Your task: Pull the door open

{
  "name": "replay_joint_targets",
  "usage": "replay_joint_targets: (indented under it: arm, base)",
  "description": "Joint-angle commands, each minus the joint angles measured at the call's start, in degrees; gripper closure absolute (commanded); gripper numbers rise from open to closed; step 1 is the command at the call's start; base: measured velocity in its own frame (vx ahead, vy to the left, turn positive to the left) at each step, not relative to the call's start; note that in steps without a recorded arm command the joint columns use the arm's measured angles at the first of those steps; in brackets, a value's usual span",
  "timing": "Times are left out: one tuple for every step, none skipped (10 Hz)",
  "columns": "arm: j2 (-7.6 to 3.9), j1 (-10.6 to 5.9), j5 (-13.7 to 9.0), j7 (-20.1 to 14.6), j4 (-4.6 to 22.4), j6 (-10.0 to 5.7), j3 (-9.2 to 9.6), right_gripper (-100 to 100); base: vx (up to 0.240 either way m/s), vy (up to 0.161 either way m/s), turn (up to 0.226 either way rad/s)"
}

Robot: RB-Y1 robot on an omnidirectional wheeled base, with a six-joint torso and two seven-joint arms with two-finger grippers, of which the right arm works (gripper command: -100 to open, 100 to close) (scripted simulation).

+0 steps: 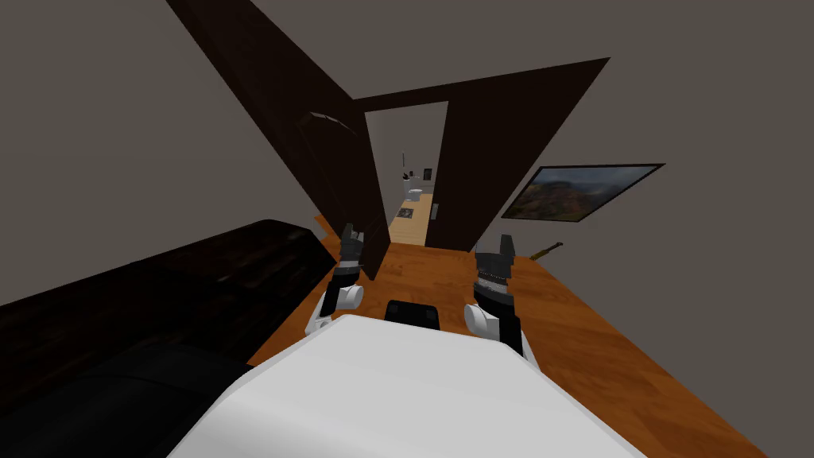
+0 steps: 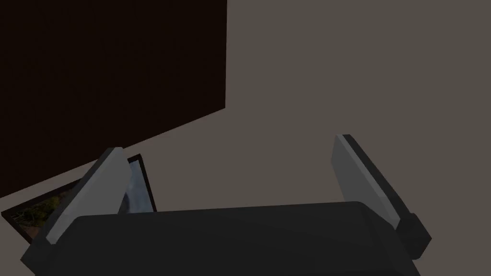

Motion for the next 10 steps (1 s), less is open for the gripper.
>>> replay_joint_targets:
  arm:
    - [-0.83,-1.23,0.52,-0.94,2.16,-0.07,-0.35,-100]
    - [-1.08,-1.61,0.68,-1.24,2.84,-0.10,-0.46,-100]
    - [-1.57,-2.38,1.00,-1.83,4.19,-0.14,-0.67,-100]
    - [-1.85,-2.84,1.19,-2.18,4.99,-0.17,-0.80,-100]
    - [-2.49,-3.95,1.65,-3.03,6.94,-0.24,-1.11,-100]
    - [-2.82,-4.50,1.89,-3.45,7.92,-0.27,-1.27,-100]
    - [-3.14,-5.05,2.12,-3.88,8.89,-0.30,-1.43,-100]
    - [-3.89,-6.43,2.70,-4.93,11.31,-0.39,-1.81,-100]
    - [-4.27,-7.12,2.99,-5.47,12.54,-0.43,-2.01,-100]
    - [-4.64,-7.82,3.28,-6.00,13.76,-0.47,-2.21,-100]
  base:
    - [0.090,0.006,-0.027]
    - [0.159,0.019,0.008]
    - [0.166,0.036,-0.002]
    - [0.142,0.021,-0.010]
    - [0.155,0.021,-0.010]
    - [0.140,0.015,-0.008]
    - [0.116,0.016,-0.005]
    - [0.119,0.028,-0.012]
    - [0.123,0.027,-0.012]
    - [0.126,0.029,-0.007]
